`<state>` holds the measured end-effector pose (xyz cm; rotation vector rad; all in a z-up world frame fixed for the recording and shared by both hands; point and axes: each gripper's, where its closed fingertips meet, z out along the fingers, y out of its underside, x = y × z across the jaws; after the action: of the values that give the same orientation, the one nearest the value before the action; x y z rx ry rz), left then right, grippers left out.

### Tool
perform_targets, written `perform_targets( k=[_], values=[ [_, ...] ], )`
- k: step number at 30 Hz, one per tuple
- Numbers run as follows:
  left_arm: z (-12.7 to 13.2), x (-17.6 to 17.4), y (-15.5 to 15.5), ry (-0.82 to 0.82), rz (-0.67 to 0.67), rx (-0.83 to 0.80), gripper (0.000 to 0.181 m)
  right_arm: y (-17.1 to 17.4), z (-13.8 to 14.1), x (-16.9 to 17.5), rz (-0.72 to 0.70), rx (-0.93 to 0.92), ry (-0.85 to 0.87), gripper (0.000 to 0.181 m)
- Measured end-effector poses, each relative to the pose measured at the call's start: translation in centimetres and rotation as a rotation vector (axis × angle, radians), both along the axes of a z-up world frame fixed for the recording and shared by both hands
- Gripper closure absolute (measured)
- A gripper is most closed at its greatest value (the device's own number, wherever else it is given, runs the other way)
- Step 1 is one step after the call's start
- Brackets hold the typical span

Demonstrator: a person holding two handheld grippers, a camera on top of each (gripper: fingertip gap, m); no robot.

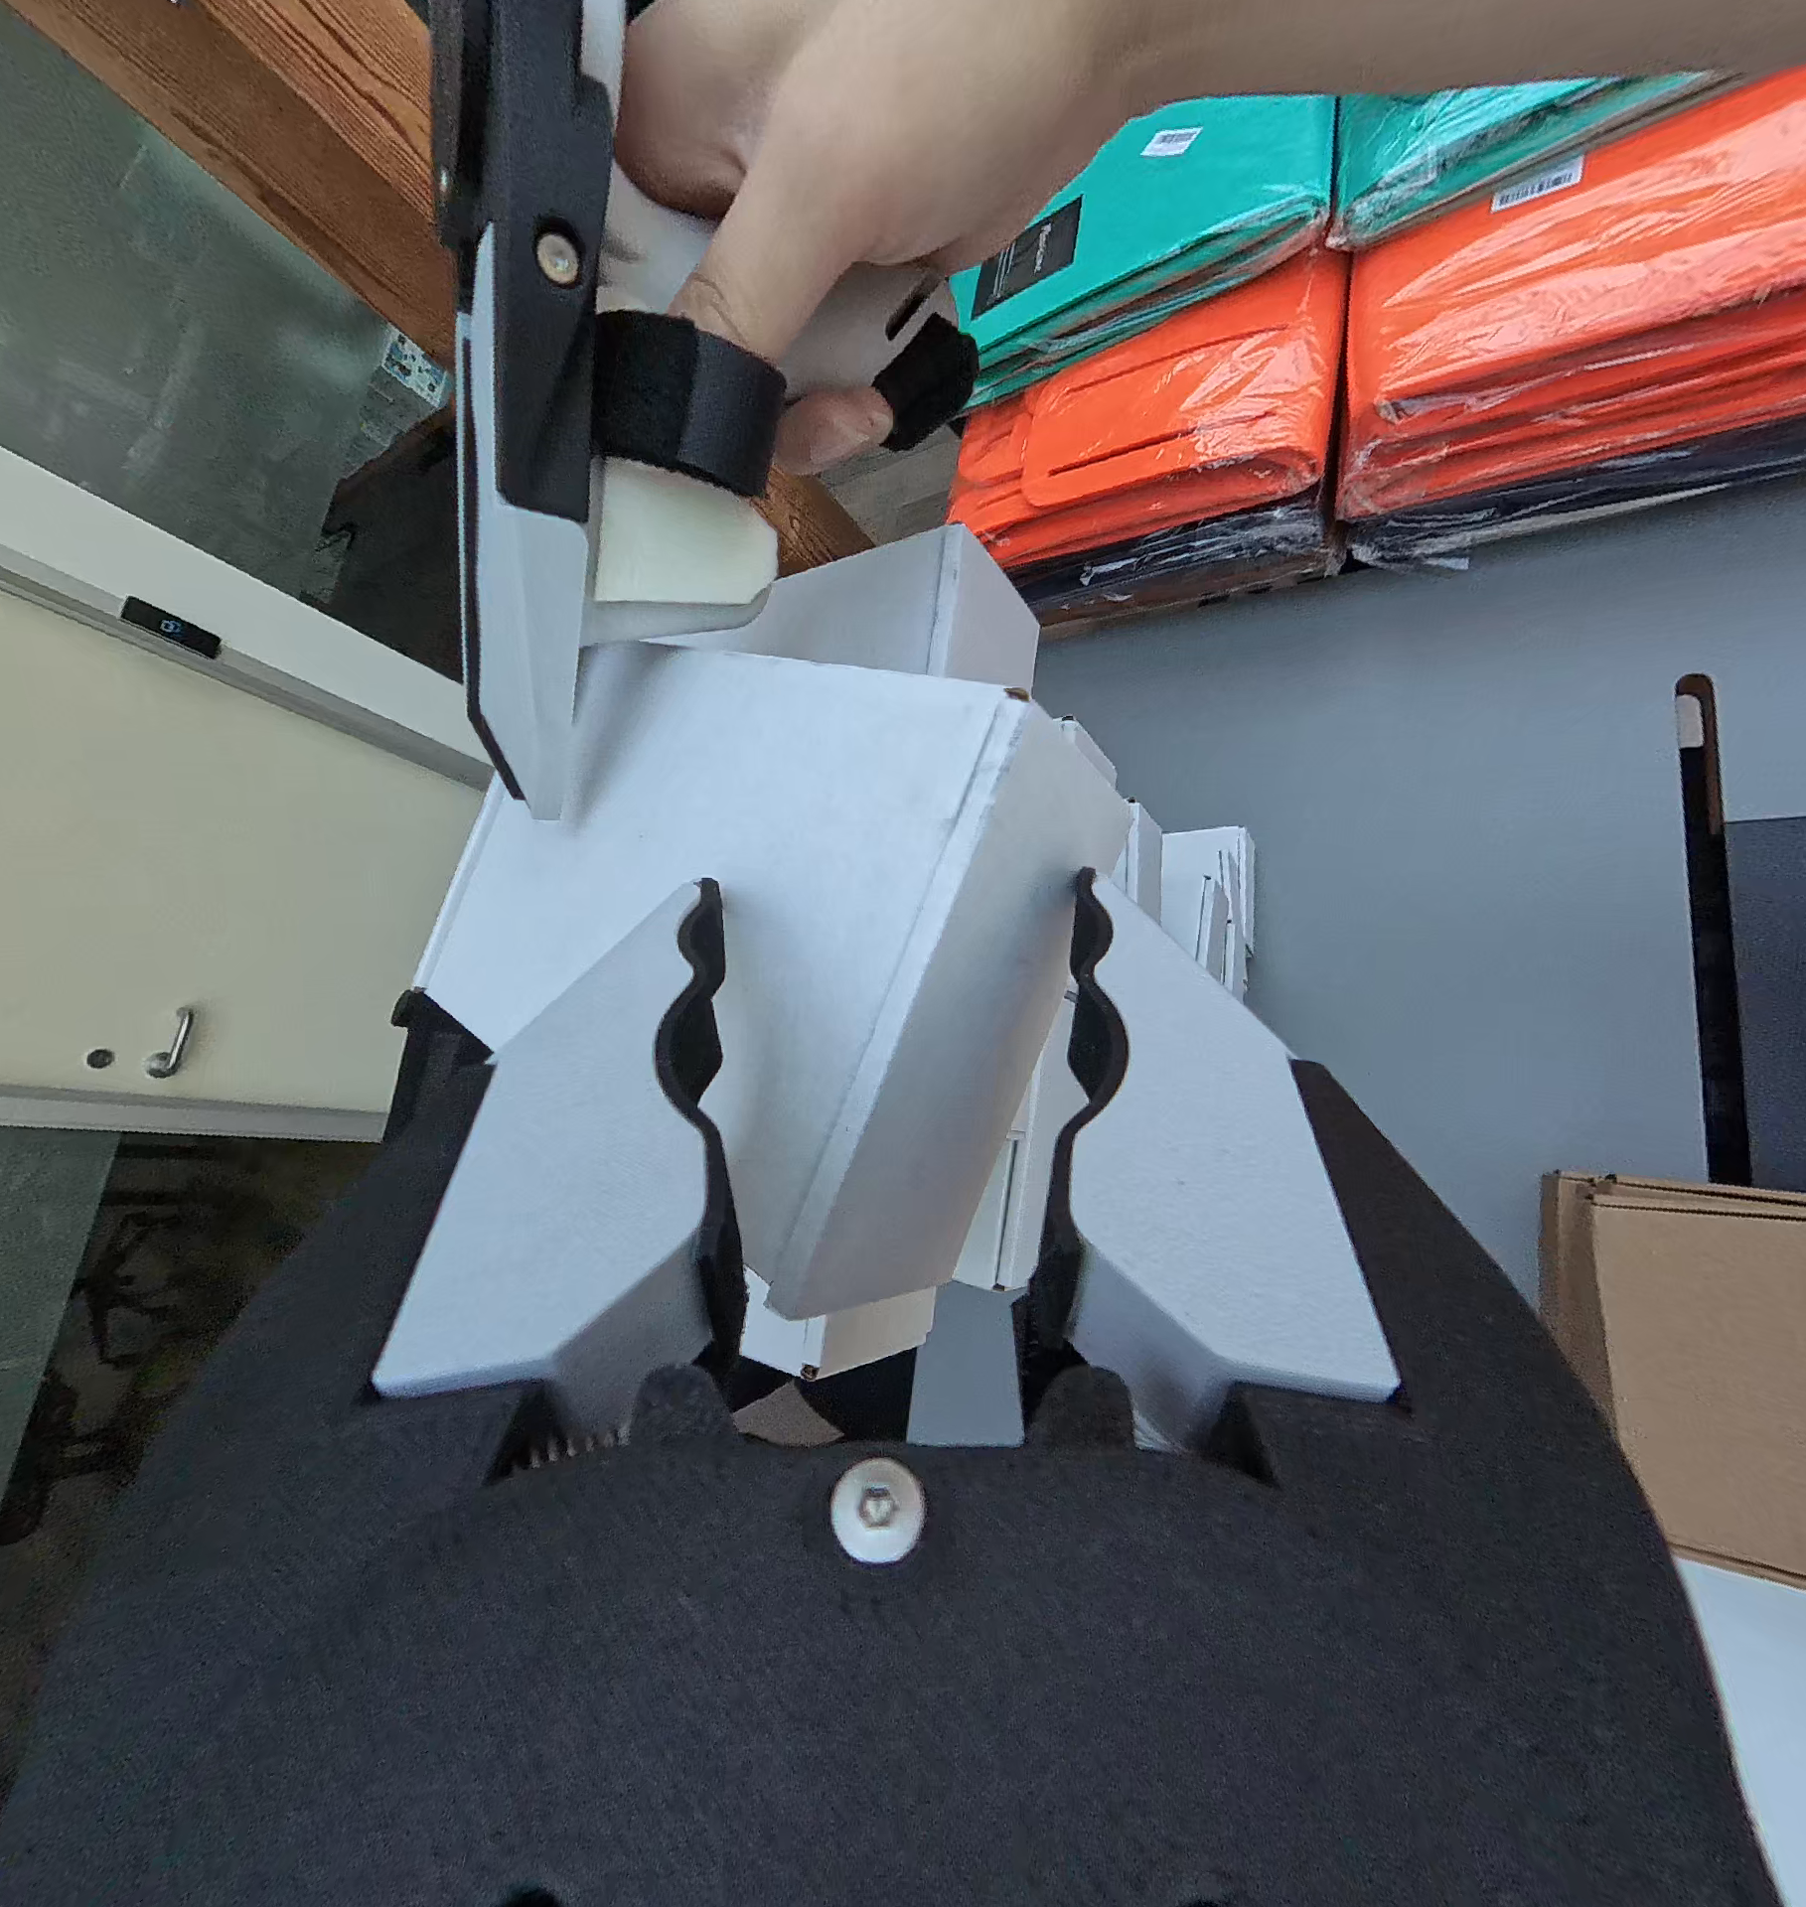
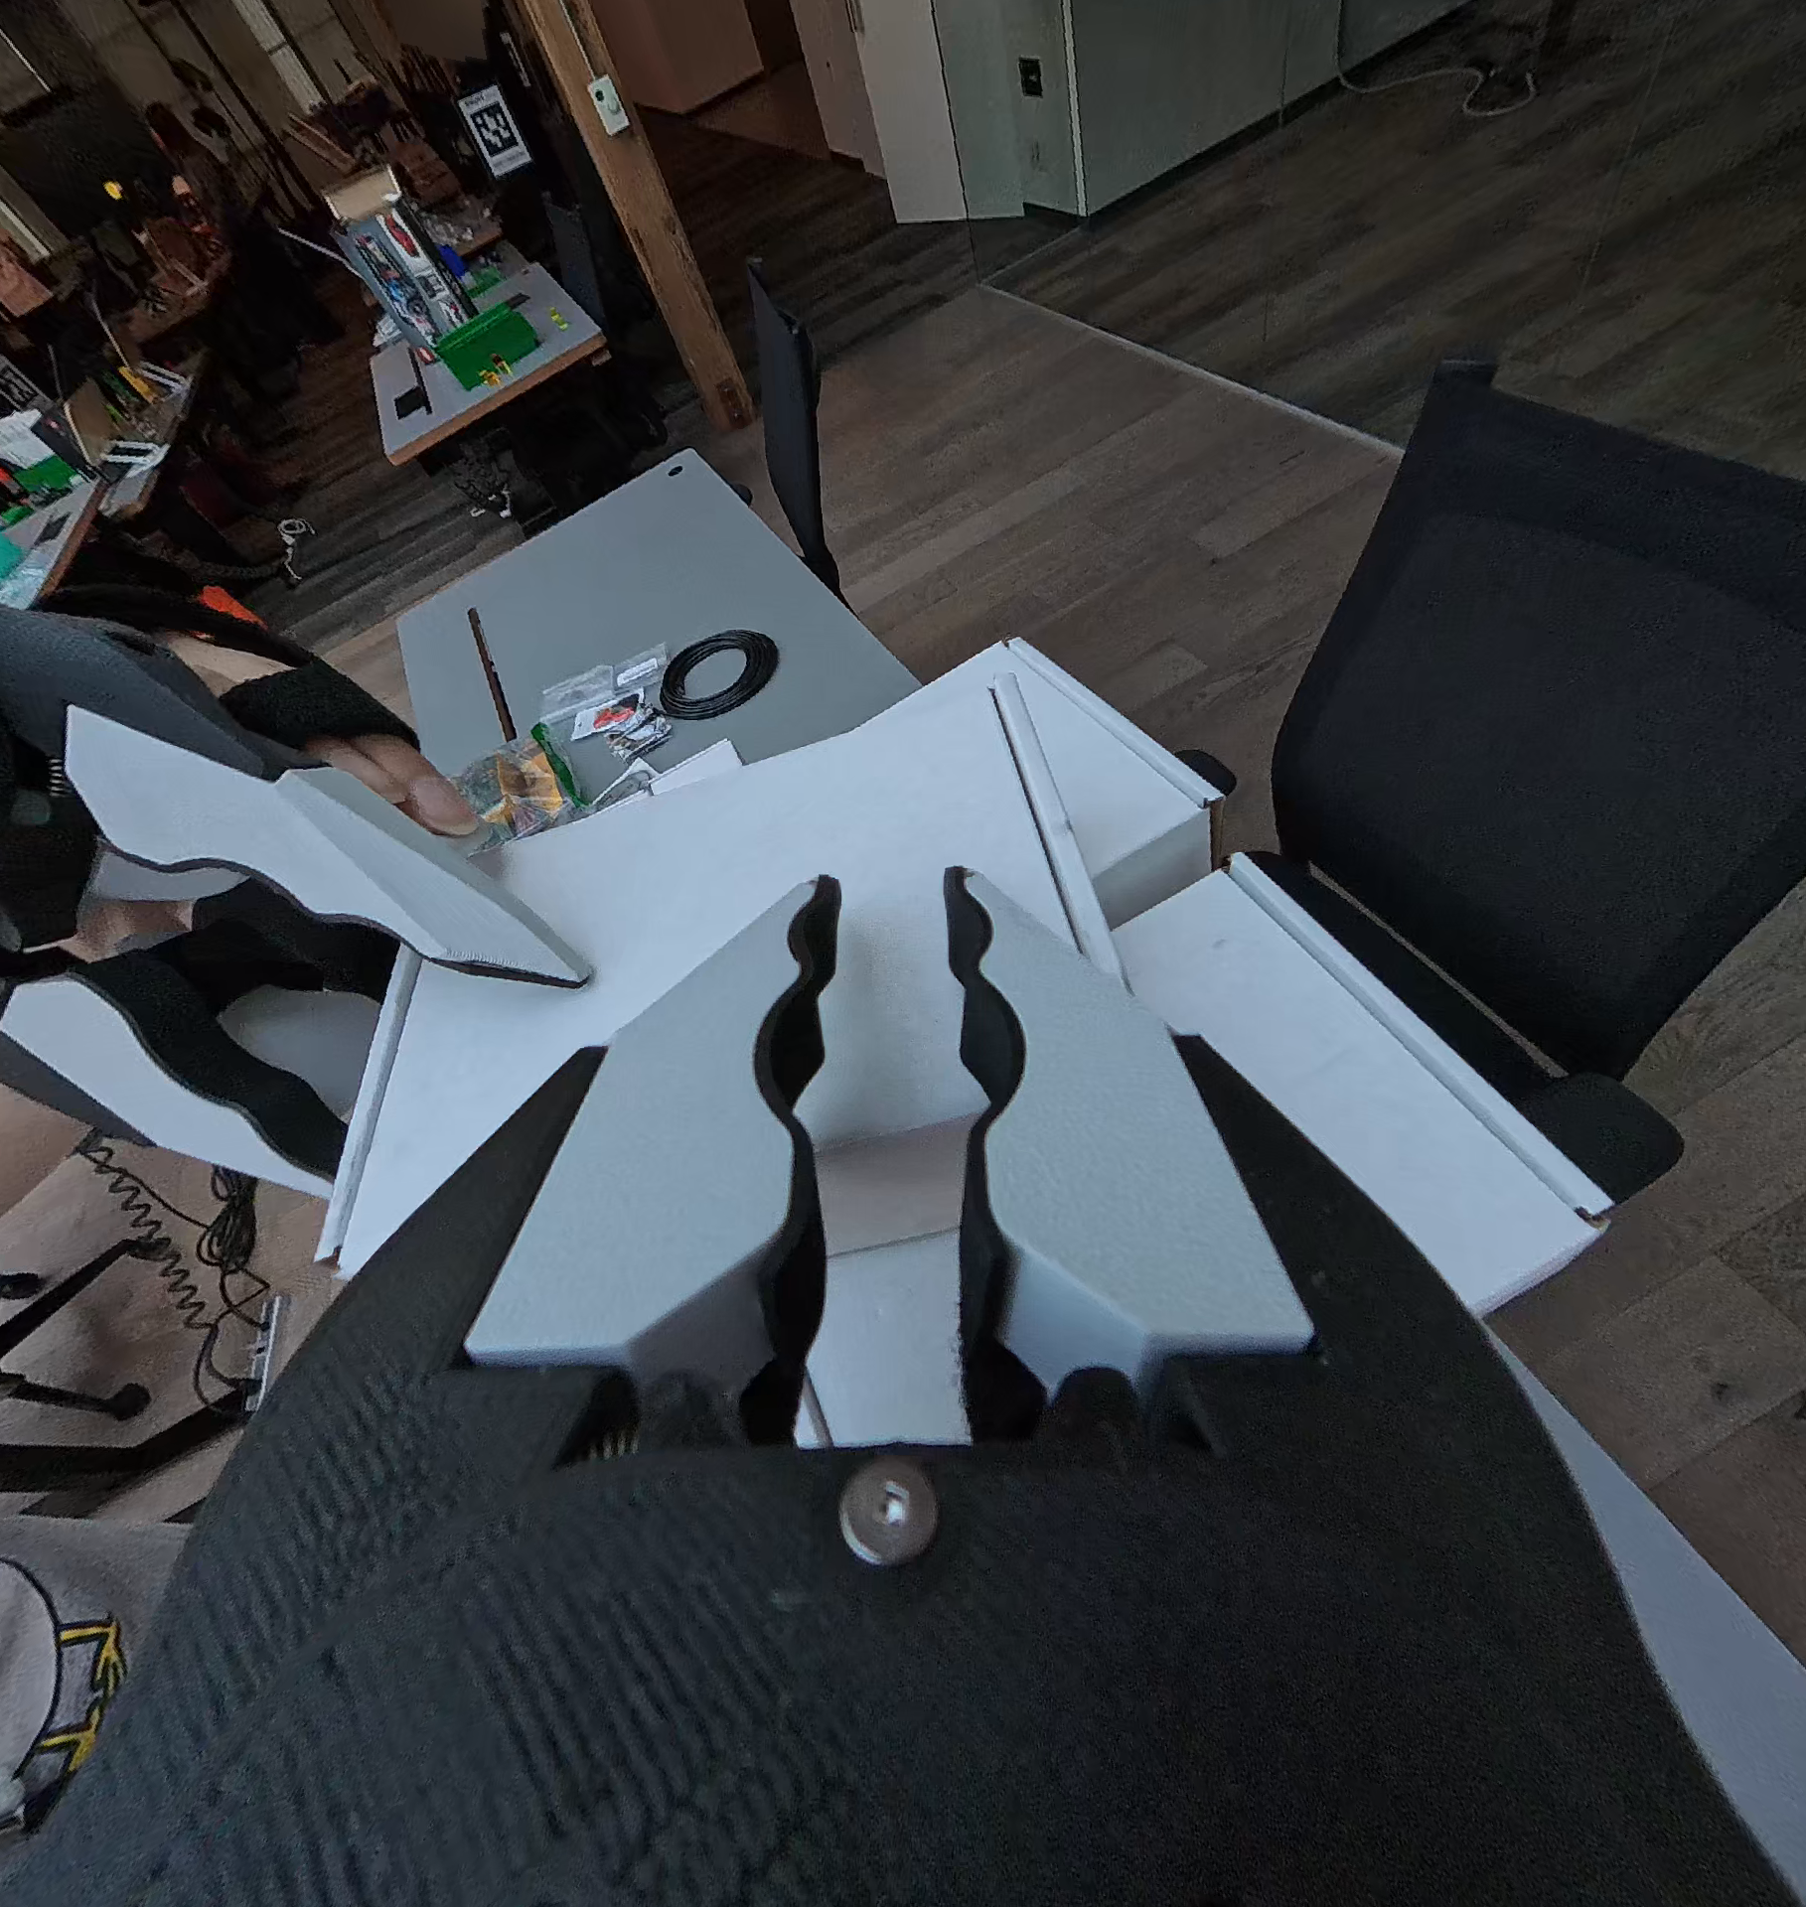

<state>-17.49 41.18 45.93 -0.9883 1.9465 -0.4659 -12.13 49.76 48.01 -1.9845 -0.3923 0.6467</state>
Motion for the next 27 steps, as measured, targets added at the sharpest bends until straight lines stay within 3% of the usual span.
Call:
perform_targets(
  k=[4,7,10,14,17,27],
  values=[
    [0.2,0.0,0.1,0.008,0.003,-0.046,0.115,-1.1,1.5,0.5,0.015,0.147,-0.019,0.149],
    [0.1,0.0,0.1,0.019,0.009,-0.038,0.115,-3.4,2.4,0.9,0.047,0.288,-0.052,0.128],
    [0.1,-0.1,0.1,0.019,0.012,-0.033,0.115,-6.2,0.7,1.0,0.088,0.396,-0.198,0.105],
    [0.0,0.0,0.0,0.012,0.013,-0.039,0.115,-7.4,-3.6,0.8,0.086,0.523,-0.576,0.110],
    [0.0,0.0,0.0,0.008,0.016,-0.040,0.115,-7.8,-6.6,0.3,0.121,0.426,-0.676,0.120],
    [0.0,0.1,0.0,-0.001,0.050,-0.027,0.116,-8.1,-6.8,-1.0,0.148,0.480,-0.841,0.146]
  ],
)
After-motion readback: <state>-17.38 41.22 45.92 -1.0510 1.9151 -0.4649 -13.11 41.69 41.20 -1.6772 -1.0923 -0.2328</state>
